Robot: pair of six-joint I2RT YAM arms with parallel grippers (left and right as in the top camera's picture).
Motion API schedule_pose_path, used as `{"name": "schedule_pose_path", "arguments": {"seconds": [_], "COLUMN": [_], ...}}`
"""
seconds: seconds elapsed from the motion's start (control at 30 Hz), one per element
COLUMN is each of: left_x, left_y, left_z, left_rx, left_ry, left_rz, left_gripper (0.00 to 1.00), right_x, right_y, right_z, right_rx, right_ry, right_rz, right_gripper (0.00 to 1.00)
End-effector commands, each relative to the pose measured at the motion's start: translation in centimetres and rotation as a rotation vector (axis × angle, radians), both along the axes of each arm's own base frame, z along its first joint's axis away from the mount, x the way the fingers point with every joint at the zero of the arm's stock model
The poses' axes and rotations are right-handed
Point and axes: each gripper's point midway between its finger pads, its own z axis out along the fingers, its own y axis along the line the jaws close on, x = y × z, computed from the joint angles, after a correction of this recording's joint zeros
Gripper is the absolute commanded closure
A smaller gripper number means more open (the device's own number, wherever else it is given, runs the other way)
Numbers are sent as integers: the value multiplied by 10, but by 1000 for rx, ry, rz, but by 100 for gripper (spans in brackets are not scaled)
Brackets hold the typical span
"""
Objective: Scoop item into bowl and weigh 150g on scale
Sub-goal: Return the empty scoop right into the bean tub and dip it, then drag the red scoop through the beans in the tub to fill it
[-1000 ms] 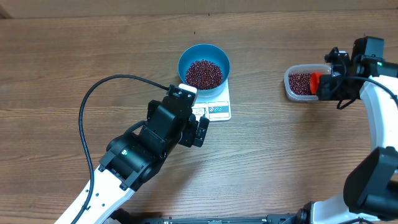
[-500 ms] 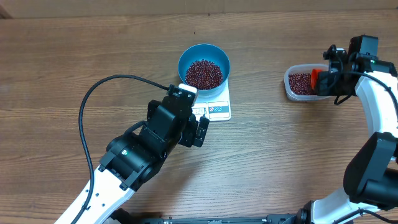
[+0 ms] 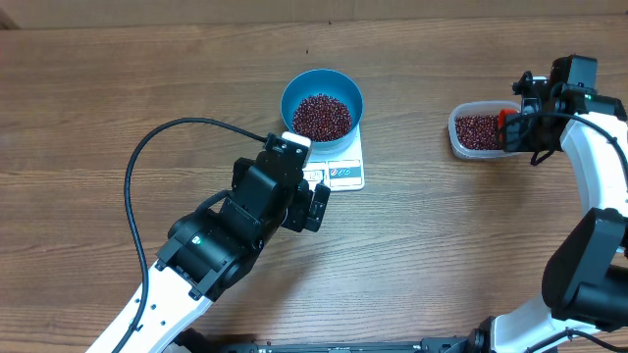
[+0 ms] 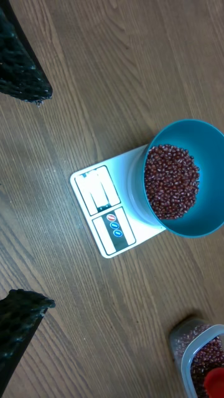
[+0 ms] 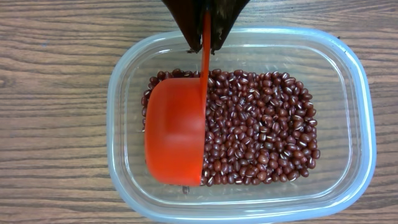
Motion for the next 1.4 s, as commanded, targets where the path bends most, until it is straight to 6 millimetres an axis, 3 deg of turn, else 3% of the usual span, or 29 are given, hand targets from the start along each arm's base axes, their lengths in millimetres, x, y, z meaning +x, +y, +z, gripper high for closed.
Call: {"name": "schedule_pose_path", "arguments": {"seconds": [0.0, 0.23, 0.73, 1.37], "left_x": [3, 3, 3, 3], "left_y": [3, 3, 3, 3], "left_z": [0, 0, -1, 0], "left_rx": [-1, -1, -1, -1], "left_ry": [-1, -1, -1, -1], "left_rz": [24, 24, 24, 24], "left_gripper": [1, 0, 0, 1], "right_x": [3, -3, -14, -17], "right_y": [-2, 1, 37, 74], "right_z": [-3, -22, -43, -39], "right_rx": [-3, 19, 207, 419], "right_ry": [3, 50, 62, 30], "right_rz": [-6, -4, 47, 108], "right_gripper": [96, 96, 96, 96]}}
